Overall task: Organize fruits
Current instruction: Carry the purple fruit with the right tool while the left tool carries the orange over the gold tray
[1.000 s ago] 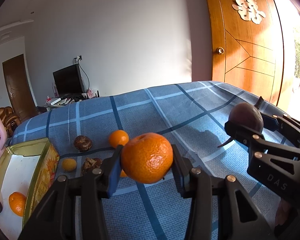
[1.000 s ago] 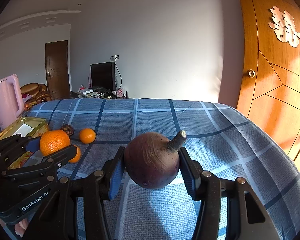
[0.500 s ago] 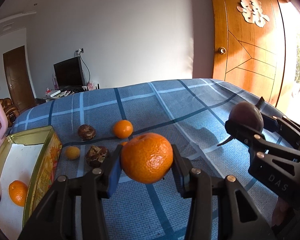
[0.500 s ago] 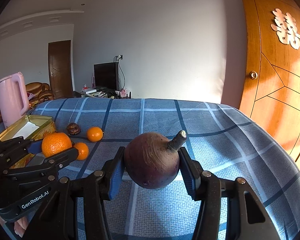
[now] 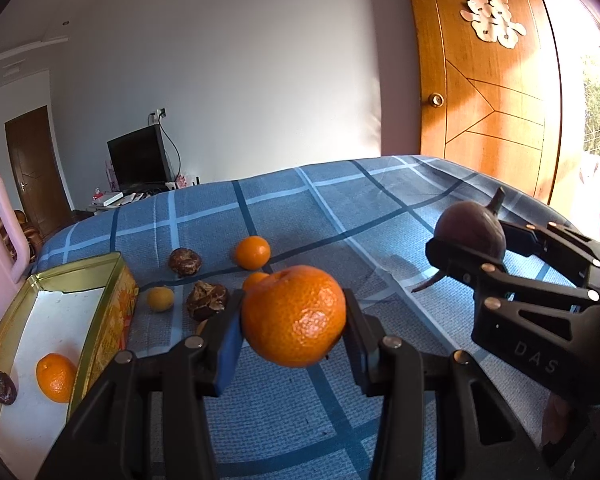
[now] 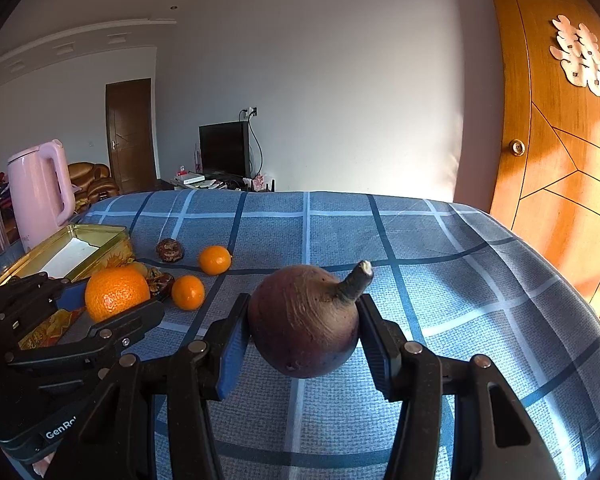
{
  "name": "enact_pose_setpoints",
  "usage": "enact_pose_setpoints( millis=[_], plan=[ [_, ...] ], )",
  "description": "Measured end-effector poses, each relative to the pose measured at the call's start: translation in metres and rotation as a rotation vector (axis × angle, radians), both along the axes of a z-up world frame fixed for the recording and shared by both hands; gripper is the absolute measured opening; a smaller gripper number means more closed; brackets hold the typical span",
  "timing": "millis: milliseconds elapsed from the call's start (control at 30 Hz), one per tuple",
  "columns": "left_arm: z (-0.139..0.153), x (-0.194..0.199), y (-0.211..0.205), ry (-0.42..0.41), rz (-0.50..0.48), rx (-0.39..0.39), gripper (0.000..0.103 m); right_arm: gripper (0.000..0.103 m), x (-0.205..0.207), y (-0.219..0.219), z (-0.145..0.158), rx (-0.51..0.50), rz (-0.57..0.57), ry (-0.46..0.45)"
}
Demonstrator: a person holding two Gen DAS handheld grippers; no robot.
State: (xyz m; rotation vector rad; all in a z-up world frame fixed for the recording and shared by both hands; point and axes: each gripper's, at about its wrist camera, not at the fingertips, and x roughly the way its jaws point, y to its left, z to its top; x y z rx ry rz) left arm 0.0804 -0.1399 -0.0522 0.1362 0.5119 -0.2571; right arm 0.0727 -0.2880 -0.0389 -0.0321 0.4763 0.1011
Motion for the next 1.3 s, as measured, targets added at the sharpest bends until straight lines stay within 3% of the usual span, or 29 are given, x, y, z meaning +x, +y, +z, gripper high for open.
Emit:
enact_pose_setpoints(
  millis=[1300],
  plan=[
    [0.003, -0.023, 0.073, 0.017, 0.098, -0.037, 0.047, 0.054, -0.026, 0.059, 0.01, -0.07, 0.109, 0.013]
  ],
)
